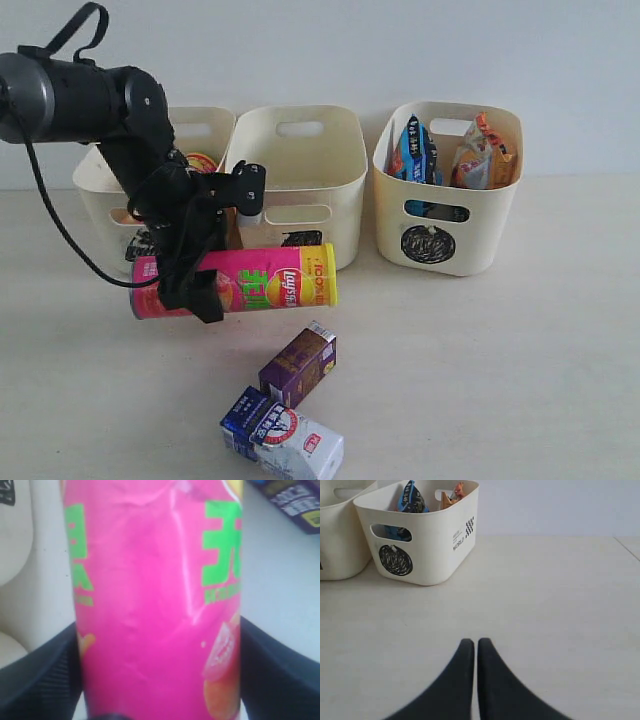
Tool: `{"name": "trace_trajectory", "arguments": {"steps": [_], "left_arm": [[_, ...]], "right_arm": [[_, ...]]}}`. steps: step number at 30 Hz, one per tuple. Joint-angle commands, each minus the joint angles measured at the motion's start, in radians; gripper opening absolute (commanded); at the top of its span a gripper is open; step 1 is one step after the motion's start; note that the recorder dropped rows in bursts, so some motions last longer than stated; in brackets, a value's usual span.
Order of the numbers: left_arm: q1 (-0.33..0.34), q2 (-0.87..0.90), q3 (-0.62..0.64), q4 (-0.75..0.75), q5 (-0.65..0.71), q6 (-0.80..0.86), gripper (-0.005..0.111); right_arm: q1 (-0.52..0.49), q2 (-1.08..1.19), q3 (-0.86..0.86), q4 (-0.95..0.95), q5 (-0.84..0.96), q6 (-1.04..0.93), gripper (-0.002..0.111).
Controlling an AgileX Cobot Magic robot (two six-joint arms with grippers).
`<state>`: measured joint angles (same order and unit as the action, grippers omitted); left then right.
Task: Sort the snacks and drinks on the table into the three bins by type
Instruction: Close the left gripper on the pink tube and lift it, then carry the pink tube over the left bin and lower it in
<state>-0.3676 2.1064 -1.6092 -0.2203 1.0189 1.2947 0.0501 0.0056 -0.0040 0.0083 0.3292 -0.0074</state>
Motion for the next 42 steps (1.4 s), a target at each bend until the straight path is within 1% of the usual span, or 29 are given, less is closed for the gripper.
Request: {"name": "trace_trajectory", "arguments": {"steps": [1,3,6,16,21,28,32,38,40,42], "left_arm": [[-0.005,-0.040,0.003,-0.032,0.074,0.025,0.004],[-0.005,-0.049,0.003,-0.050,0.116,0.050,0.004],[-0.005,-0.065,0.003,-0.061,0.143,0.051,0.004],[-0.005,-0.196,0.003,-0.113,0.145,0.059,0.004],[-0.001,-0.258,0.003,-0.128,0.060,-0.009,0.004],[0.008,-0.311,0.003,-0.113,-0.127,-0.173,0.004],[0.051,-0.312,-0.020,-0.111,-0.192,-0.290,0.004],[0.150,-0.312,-0.051,-0.109,-0.345,-0.543,0.004],[0.178,-0.306,-0.051,-0.104,-0.393,-0.594,0.004],[0.201,-0.290,-0.064,-0.104,-0.405,-0.634,0.004]], "right_arm": [[0.000,-0.006,0.004,0.001,-0.007,0.001,0.000],[0.000,-0.006,0.004,0.001,-0.007,0.001,0.000],[0.000,-0.006,0.004,0.001,-0.007,0.001,0.000],[0.000,-0.006,0.004,0.001,-0.007,0.001,0.000],[0.000,-0.006,0.004,0.001,-0.007,0.001,0.000],[0.000,-0.006,0.004,0.001,-0.007,0.001,0.000],[0.000,-0.006,0.004,0.001,-0.007,0.001,0.000],[0.000,-0.006,0.004,0.001,-0.007,0.001,0.000],[0.000,-0.006,0.004,0.001,-0.007,0.001,0.000],[0.000,-0.006,0.004,0.001,-0.007,0.001,0.000]]}}
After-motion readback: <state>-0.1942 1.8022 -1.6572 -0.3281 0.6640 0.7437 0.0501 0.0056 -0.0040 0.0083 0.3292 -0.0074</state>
